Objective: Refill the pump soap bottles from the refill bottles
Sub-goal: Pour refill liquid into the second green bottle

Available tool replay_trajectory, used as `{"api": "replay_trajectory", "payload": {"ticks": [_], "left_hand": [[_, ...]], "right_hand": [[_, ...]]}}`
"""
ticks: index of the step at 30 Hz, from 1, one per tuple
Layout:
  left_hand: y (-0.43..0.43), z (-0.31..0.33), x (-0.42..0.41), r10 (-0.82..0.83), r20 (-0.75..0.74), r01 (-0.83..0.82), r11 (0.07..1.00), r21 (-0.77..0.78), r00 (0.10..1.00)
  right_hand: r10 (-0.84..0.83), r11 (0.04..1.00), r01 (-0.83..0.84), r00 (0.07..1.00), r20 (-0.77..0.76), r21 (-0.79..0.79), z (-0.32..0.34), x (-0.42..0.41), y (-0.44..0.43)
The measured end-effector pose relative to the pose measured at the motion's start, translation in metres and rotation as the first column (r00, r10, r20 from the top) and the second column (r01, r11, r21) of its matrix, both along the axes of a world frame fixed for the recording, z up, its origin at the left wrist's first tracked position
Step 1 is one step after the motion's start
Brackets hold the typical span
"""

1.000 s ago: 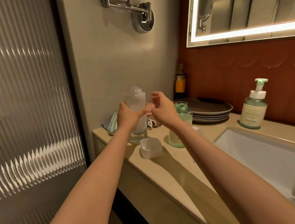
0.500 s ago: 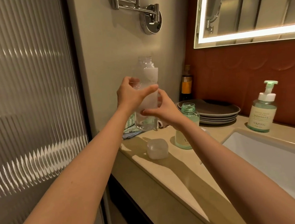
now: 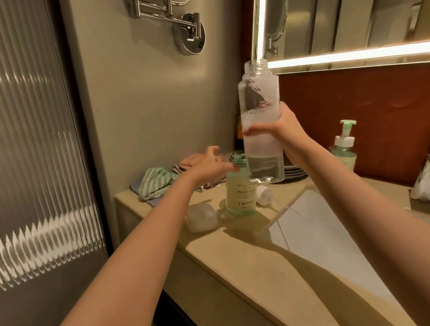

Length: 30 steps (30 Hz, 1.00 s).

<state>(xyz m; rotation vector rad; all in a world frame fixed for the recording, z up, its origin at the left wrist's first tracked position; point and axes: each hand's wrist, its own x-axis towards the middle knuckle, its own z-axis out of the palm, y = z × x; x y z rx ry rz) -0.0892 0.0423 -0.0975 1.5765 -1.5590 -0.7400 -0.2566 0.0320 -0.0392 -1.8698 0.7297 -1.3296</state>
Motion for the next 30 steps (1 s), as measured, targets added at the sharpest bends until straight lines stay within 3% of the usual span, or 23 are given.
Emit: {"api": "replay_trajectory", "payload": {"ticks": [4,10,14,17,21,30], "left_hand": [[-0.010,-0.020,-0.024,0.012,0.056,-0.010,0.999,-0.039,0.998],[-0.021,-0.037,-0.034,0.136,-0.021,-0.137,0.976,-0.170,0.991],[-0.019,-0.037,-0.033,0.153,0.036,-0.136,0.950,-0.282,0.988],[-0.018,-0.035,-0.030,0.136,0.080,-0.107,0.950,-0.295,0.988],[-0.020,-0.035,-0.029,0.120,0.107,-0.085,0.953,-0.290,0.987],[-0.025,-0.037,-0.031,0.118,0.133,-0.082,0.965,-0.249,0.984]], "right_hand": [[-0.193,0.981,0.193,0.976,-0.105,-0.013,-0.013,-0.027,-0.013],[-0.254,0.966,0.218,0.894,-0.369,-0.139,-0.027,-0.048,-0.022],[-0.407,0.911,0.293,0.748,-0.524,-0.290,-0.029,-0.053,-0.031],[-0.546,0.838,0.366,0.571,-0.614,-0.405,-0.032,-0.056,-0.035],[-0.650,0.760,0.359,0.401,-0.646,-0.542,-0.035,-0.058,-0.036],[-0.720,0.694,0.303,0.293,-0.629,-0.653,-0.036,-0.053,-0.035]]}}
